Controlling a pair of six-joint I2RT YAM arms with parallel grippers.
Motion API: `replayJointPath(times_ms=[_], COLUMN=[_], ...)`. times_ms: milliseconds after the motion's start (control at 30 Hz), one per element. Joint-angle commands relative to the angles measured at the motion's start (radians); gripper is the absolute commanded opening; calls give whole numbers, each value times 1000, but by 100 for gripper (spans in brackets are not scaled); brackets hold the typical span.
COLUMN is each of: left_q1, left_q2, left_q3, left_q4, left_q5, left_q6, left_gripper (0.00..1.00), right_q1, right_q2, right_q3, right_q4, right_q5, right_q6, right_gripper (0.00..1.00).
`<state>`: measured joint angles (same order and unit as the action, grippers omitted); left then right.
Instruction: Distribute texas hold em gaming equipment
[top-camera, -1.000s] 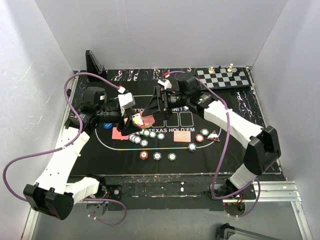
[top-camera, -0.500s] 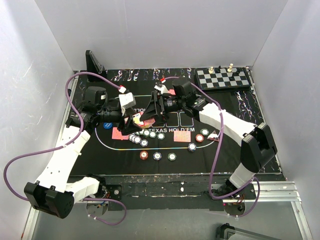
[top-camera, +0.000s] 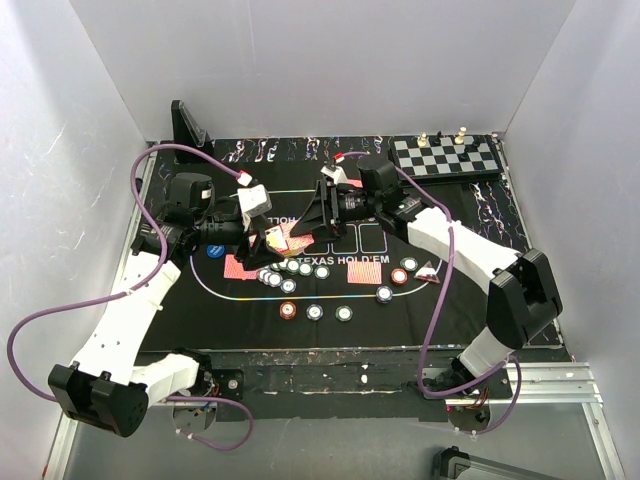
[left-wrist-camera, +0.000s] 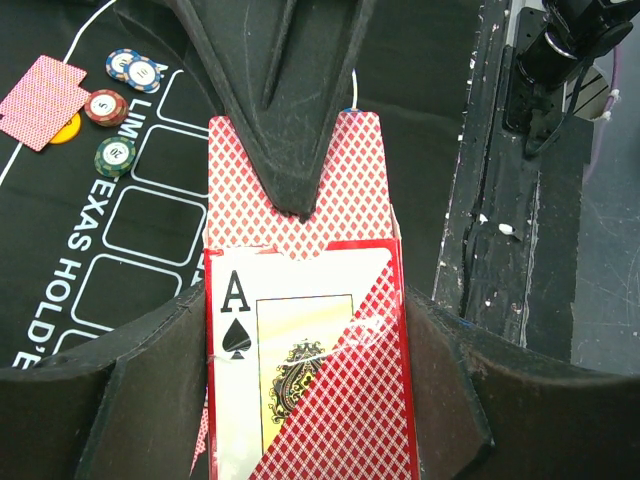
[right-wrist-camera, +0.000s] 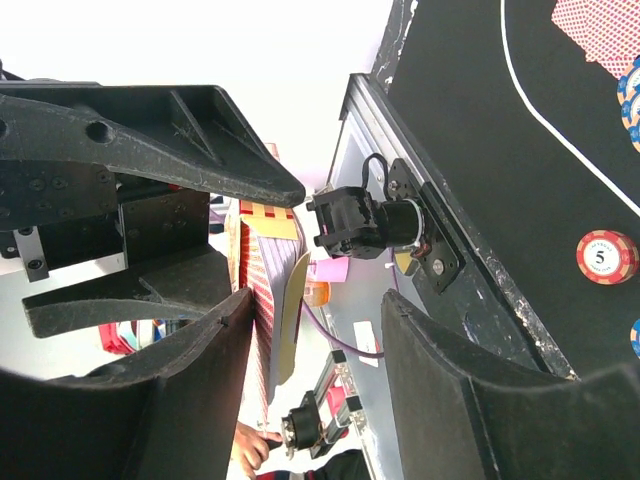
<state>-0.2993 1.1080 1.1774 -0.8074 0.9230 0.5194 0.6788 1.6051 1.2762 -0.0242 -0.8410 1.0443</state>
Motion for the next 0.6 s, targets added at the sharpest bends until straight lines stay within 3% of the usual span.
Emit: replayJointPath(times_ms=[0, 400, 567], left_q1=[5, 3, 5], left_q2=[-20, -33, -34], left_q3=[36, 33, 34], left_q4=[30, 30, 30], left_q5=[33, 30, 33], left_q6=[-7, -9, -9], left_gripper=[0, 0, 0], right_q1=[-18, -48, -76], right_q2=[-50, -94, -126], right_q3=[-18, -24, -40], right_q4=[47, 32, -5], right_q5=[-15, -26, -27], right_q6=[3, 0, -13], right_gripper=[59, 32, 28])
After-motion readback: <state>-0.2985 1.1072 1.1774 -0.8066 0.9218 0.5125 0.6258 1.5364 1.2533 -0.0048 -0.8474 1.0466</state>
